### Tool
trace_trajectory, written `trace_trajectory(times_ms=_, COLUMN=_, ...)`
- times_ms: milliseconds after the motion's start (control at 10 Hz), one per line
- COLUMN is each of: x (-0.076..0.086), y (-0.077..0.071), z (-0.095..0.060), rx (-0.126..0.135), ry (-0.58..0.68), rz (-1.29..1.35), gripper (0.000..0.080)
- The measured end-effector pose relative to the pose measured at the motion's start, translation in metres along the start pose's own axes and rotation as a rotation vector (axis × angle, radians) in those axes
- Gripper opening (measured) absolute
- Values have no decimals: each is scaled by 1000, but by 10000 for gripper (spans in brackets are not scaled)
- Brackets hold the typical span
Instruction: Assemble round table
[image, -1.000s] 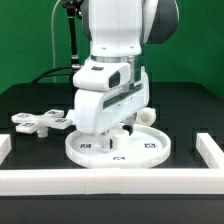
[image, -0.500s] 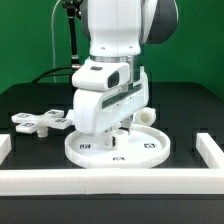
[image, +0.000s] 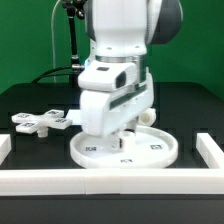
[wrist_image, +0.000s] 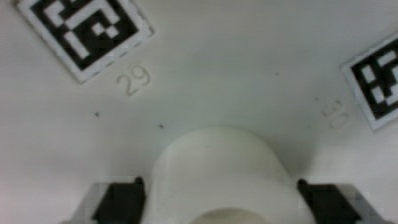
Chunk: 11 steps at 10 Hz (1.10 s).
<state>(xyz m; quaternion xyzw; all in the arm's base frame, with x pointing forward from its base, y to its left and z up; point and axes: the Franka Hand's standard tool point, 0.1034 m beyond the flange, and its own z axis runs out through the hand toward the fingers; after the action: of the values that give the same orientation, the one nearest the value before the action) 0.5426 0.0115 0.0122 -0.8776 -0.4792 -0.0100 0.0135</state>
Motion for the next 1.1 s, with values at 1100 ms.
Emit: trace_trajectory(times_ms=1100, x=33, y=9, z=-5, rx=5, ry=4, rz=-59, gripper=602)
